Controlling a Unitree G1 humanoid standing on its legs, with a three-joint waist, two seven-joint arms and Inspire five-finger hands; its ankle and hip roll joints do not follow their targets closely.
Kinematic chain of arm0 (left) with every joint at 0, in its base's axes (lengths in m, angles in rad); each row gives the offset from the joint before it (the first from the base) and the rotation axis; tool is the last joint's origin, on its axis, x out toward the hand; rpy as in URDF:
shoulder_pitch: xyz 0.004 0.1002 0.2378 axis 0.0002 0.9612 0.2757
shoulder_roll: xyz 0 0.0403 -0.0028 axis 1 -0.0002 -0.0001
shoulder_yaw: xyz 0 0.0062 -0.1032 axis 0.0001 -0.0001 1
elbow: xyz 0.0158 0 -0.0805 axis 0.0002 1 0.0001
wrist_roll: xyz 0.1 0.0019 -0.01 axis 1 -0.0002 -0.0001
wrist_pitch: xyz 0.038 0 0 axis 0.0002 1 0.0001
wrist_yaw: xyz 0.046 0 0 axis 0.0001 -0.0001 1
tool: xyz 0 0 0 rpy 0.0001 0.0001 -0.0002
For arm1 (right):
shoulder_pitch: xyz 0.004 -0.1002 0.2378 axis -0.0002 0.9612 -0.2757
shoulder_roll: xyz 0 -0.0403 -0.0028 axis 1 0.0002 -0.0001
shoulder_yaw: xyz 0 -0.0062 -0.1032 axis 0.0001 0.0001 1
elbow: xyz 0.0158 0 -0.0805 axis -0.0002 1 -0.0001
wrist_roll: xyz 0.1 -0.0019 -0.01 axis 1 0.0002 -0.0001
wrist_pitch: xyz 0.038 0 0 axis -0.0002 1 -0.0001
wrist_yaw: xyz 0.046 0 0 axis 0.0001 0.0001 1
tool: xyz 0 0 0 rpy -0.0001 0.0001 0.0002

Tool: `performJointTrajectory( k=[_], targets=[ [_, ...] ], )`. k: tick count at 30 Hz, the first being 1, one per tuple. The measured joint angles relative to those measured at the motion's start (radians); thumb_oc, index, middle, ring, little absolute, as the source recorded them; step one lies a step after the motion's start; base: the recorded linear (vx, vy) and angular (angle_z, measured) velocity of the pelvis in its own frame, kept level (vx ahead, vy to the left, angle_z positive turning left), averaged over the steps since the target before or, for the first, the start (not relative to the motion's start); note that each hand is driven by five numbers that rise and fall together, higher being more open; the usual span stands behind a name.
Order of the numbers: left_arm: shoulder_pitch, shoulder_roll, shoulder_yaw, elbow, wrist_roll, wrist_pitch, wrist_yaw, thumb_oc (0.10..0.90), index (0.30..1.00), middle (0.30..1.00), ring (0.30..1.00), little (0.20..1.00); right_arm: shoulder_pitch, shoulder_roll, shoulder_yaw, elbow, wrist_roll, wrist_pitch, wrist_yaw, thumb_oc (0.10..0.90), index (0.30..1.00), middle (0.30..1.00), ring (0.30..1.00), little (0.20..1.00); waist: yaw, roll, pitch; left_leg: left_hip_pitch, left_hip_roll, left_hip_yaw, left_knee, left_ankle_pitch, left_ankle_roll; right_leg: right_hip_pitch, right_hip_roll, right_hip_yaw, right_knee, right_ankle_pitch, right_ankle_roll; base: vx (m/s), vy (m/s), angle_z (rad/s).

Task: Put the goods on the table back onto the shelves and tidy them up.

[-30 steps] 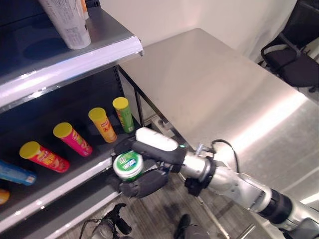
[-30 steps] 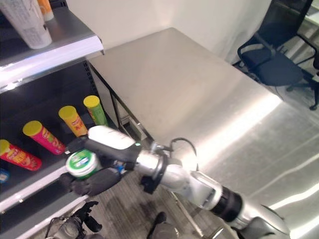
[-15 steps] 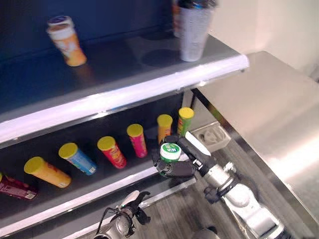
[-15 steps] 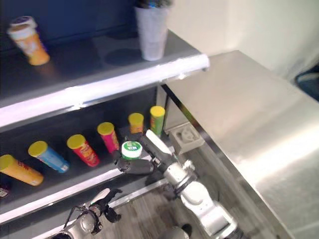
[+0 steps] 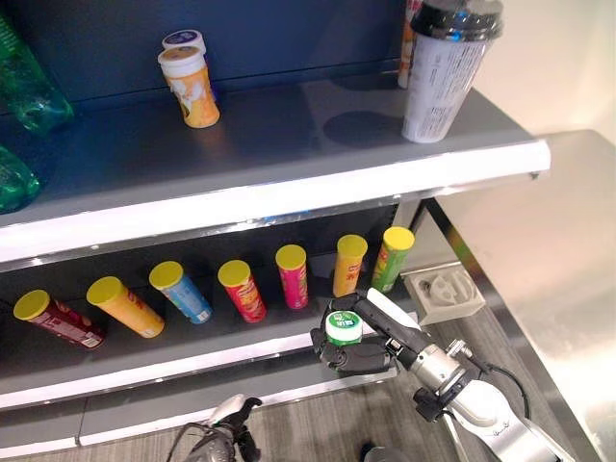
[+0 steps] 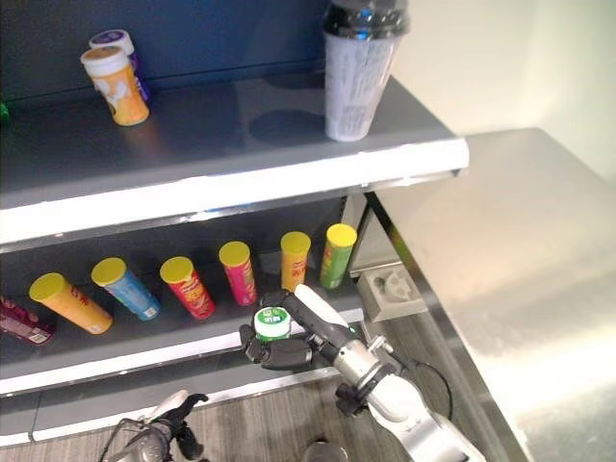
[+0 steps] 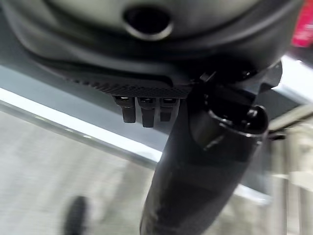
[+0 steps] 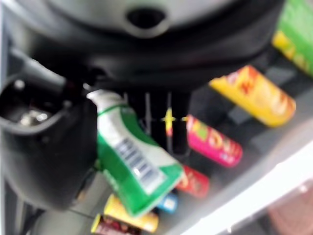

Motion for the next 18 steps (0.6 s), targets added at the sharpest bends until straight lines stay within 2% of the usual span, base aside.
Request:
performJointTrajectory(
  k=[1, 2, 3, 5, 7, 8, 9, 10, 11, 12, 13, 14, 15, 16, 17, 18],
  targets=[
    [-0.001, -0.005, -0.012, -0.013, 0.001, -0.020, -0.001, 0.800, 0.900, 0.900, 0.900, 0.900, -0.042, 0.001, 0.034, -0.003, 0.011, -0.004, 0.000, 0.400, 0.300, 0.300, 0.300, 0.300, 0.007, -0.018, -0.011, -0.020, 0.009, -0.024, 0.065, 0.001, -0.001, 0.004, -0.005, 0.033, -0.018, 0.013, -0.018, -0.03, 0.055, -0.50],
    [-0.001, -0.008, -0.008, -0.017, 0.001, -0.025, -0.002, 0.800, 0.900, 0.900, 0.900, 0.900, -0.059, 0.006, 0.047, -0.005, 0.019, -0.010, 0.000, 0.400, 0.300, 0.300, 0.300, 0.300, 0.008, -0.023, -0.013, -0.027, 0.012, -0.030, 0.094, -0.001, -0.002, 0.011, -0.003, 0.038, -0.021, 0.016, -0.022, 0.00, 0.083, -0.46],
    [-0.001, -0.014, -0.009, -0.018, 0.001, -0.026, -0.003, 0.800, 0.900, 0.900, 0.900, 0.900, -0.057, 0.007, 0.048, -0.019, 0.028, -0.013, 0.000, 0.400, 0.300, 0.300, 0.300, 0.300, -0.003, -0.023, -0.014, -0.017, 0.013, -0.023, 0.085, 0.000, -0.005, 0.026, -0.013, 0.040, -0.021, 0.016, -0.022, 0.01, 0.113, -0.15],
    [0.001, -0.019, -0.002, -0.017, 0.000, -0.029, -0.003, 0.800, 0.900, 0.900, 0.900, 0.900, -0.056, -0.007, 0.048, -0.038, 0.031, -0.022, 0.001, 0.400, 0.300, 0.300, 0.300, 0.300, -0.022, -0.004, -0.029, 0.022, 0.020, -0.016, 0.032, 0.002, -0.008, 0.032, -0.006, 0.041, -0.021, 0.015, -0.022, -0.02, 0.160, -0.03],
    [-0.003, -0.015, 0.040, -0.008, -0.001, -0.026, -0.001, 0.800, 0.900, 0.900, 0.900, 0.900, -0.059, -0.007, 0.046, -0.038, 0.033, -0.022, 0.001, 0.400, 0.300, 0.300, 0.300, 0.300, -0.026, -0.009, -0.034, 0.034, 0.015, -0.034, 0.014, 0.002, -0.007, 0.014, -0.012, 0.063, -0.016, 0.016, -0.022, -0.05, 0.251, -0.18],
    [-0.012, -0.008, 0.048, 0.016, -0.001, -0.023, 0.001, 0.800, 0.900, 0.900, 0.900, 0.900, -0.059, -0.008, 0.045, -0.038, 0.033, -0.022, 0.002, 0.400, 0.300, 0.300, 0.300, 0.300, -0.023, -0.020, -0.039, 0.016, 0.010, -0.074, 0.035, -0.008, -0.010, 0.001, -0.026, 0.081, -0.015, 0.016, -0.022, -0.02, 0.303, -0.24],
    [-0.018, -0.003, 0.047, 0.029, -0.001, -0.019, -0.001, 0.800, 0.900, 0.900, 0.900, 0.900, -0.058, -0.008, 0.040, -0.038, 0.033, -0.022, 0.003, 0.400, 0.300, 0.300, 0.300, 0.300, -0.024, -0.027, -0.036, 0.003, 0.018, -0.088, 0.059, -0.052, -0.015, -0.002, -0.034, 0.090, -0.016, 0.017, -0.020, -0.01, 0.347, -0.11],
    [-0.018, 0.000, 0.046, 0.037, -0.001, -0.018, -0.003, 0.800, 0.900, 0.900, 0.900, 0.900, -0.050, -0.010, 0.028, -0.038, 0.033, -0.021, 0.002, 0.400, 0.300, 0.300, 0.300, 0.300, -0.033, -0.024, -0.037, -0.006, 0.045, -0.083, 0.062, -0.069, -0.020, 0.000, -0.038, 0.088, -0.016, 0.019, -0.018, 0.00, 0.371, 0.04],
    [-0.015, 0.000, 0.029, 0.044, 0.000, -0.018, -0.004, 0.800, 0.900, 0.900, 0.900, 0.900, -0.034, -0.008, -0.003, -0.038, 0.033, -0.020, 0.003, 0.400, 0.300, 0.300, 0.300, 0.300, -0.050, -0.006, -0.042, -0.006, 0.068, -0.062, 0.030, -0.067, -0.023, 0.004, -0.050, 0.081, -0.017, 0.025, -0.005, -0.02, 0.360, 0.18],
    [-0.013, -0.006, 0.024, 0.040, 0.000, -0.019, -0.013, 0.800, 0.900, 0.900, 0.900, 0.900, -0.015, -0.005, -0.035, -0.039, 0.032, -0.021, 0.003, 0.400, 0.300, 0.300, 0.300, 0.300, -0.062, 0.009, -0.044, -0.002, 0.064, -0.036, -0.006, -0.059, -0.023, 0.008, -0.059, 0.069, -0.020, 0.028, 0.007, -0.05, 0.317, 0.29],
    [-0.004, -0.014, 0.025, 0.020, 0.000, -0.018, -0.017, 0.800, 0.900, 0.900, 0.900, 0.900, -0.003, -0.014, -0.066, -0.038, 0.032, -0.020, -0.001, 0.400, 0.300, 0.300, 0.300, 0.300, -0.080, 0.041, -0.044, 0.001, 0.056, -0.040, -0.041, 0.011, 0.000, 0.012, -0.057, 0.063, -0.020, 0.031, 0.020, -0.09, 0.290, 0.25],
    [0.006, -0.021, 0.025, 0.011, 0.000, -0.022, -0.017, 0.800, 0.900, 0.900, 0.900, 0.900, 0.011, -0.013, -0.091, -0.037, 0.029, -0.017, -0.001, 0.400, 0.300, 0.300, 0.300, 0.300, -0.088, 0.066, -0.051, 0.015, 0.049, -0.018, -0.066, -0.033, -0.033, 0.008, -0.071, 0.062, -0.020, 0.036, 0.045, -0.07, 0.195, 0.30],
    [0.006, -0.031, 0.025, 0.011, 0.000, -0.020, -0.017, 0.800, 0.900, 0.900, 0.900, 0.900, 0.030, 0.005, -0.116, -0.036, 0.023, -0.013, -0.001, 0.400, 0.300, 0.300, 0.300, 0.300, -0.106, 0.081, -0.057, 0.023, 0.013, -0.012, -0.100, -0.067, -0.075, -0.007, -0.095, 0.065, -0.006, 0.044, 0.064, -0.09, 0.242, -0.01],
    [0.001, -0.027, 0.028, 0.014, 0.000, -0.019, -0.017, 0.800, 0.900, 0.900, 0.900, 0.900, 0.029, 0.025, -0.106, -0.037, 0.019, -0.008, -0.001, 0.400, 0.300, 0.300, 0.300, 0.300, -0.101, 0.064, -0.047, 0.030, -0.033, 0.008, -0.100, -0.088, -0.063, -0.039, -0.152, 0.097, 0.029, 0.047, 0.070, -0.07, 0.212, -0.19],
    [0.003, -0.019, 0.016, 0.016, 0.000, -0.016, -0.016, 0.800, 0.900, 0.900, 0.900, 0.900, 0.036, 0.039, -0.086, -0.038, 0.011, -0.008, 0.001, 0.400, 0.300, 0.300, 0.300, 0.300, -0.101, 0.043, -0.042, 0.039, -0.080, 0.022, -0.099, -0.098, -0.049, -0.053, -0.182, 0.112, 0.035, 0.070, 0.074, -0.10, 0.279, -0.40],
    [0.003, -0.004, -0.006, 0.020, 0.001, -0.015, -0.016, 0.800, 0.900, 0.900, 0.900, 0.900, 0.054, 0.059, -0.074, -0.049, -0.005, -0.008, 0.002, 0.400, 0.300, 0.300, 0.300, 0.300, -0.103, 0.033, -0.040, 0.042, -0.101, 0.030, -0.099, -0.106, -0.036, -0.059, -0.203, 0.123, 0.034, 0.096, 0.081, -0.08, 0.194, -0.30]
  ],
)
